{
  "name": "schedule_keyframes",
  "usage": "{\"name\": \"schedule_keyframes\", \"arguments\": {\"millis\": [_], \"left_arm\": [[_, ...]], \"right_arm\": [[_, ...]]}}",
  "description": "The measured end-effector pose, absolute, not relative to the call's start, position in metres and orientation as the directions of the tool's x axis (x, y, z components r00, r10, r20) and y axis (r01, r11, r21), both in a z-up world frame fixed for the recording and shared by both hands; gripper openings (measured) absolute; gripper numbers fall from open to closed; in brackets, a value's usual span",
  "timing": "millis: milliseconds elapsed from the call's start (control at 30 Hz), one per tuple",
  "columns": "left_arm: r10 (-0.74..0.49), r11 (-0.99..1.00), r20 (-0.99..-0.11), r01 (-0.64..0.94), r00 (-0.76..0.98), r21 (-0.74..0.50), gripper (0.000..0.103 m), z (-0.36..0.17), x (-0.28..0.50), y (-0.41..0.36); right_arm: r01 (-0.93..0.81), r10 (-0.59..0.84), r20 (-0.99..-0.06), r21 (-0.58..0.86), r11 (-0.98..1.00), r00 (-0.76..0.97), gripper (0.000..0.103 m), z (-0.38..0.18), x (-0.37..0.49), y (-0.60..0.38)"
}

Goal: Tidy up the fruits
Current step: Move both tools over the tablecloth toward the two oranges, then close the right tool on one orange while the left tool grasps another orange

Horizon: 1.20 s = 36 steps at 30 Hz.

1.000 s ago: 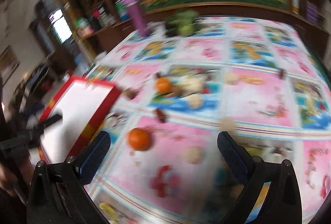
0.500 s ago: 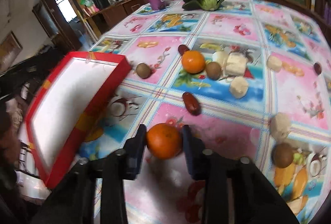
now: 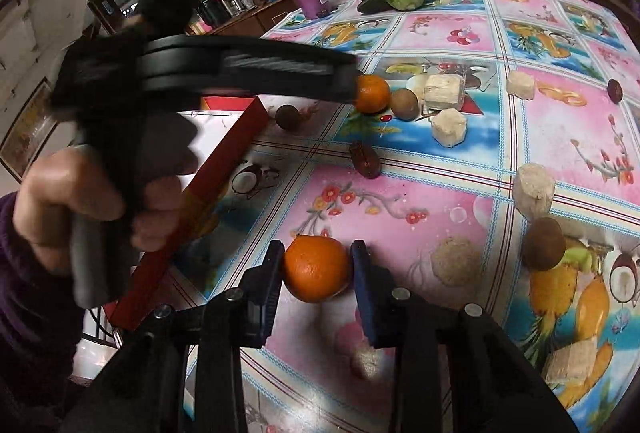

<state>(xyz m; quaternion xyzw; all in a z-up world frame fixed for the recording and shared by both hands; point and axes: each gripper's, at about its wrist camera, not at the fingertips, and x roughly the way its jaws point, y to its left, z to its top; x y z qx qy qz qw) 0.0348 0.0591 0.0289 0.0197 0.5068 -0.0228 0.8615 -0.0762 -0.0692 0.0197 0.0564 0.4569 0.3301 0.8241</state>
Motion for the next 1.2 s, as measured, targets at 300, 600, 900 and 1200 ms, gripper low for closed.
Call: {"name": "schedule_keyframes", "arguments": {"millis": [300,600,900,1200], "left_arm": [[-0.081,0.994,-0.896,0.106,0.437,-0.038,0.087,0.015,0.050,0.042],[-0.145,0.984,-0.882,0.160,0.449,-0.081,0.058,0.017,0.052,0.034],[-0.221,0.969,-0.861,0.205,0.458,-0.140,0.033,0.019,0.051,0.029],[-0.261,0.962,-0.848,0.197,0.462,-0.188,0.032,0.019,0.041,0.042]], "right_arm": [[-0.493,0.621,-0.703,0.427,0.758,0.346,0.033,0.019,-0.078,-0.072],[-0.502,0.609,-0.711,0.407,0.763,0.350,0.033,0.020,-0.079,-0.069],[-0.532,0.551,-0.742,0.311,0.788,0.383,0.032,0.022,-0.089,-0.058],[-0.510,0.542,-0.744,0.316,0.800,0.390,0.032,0.019,-0.093,-0.057]]}}
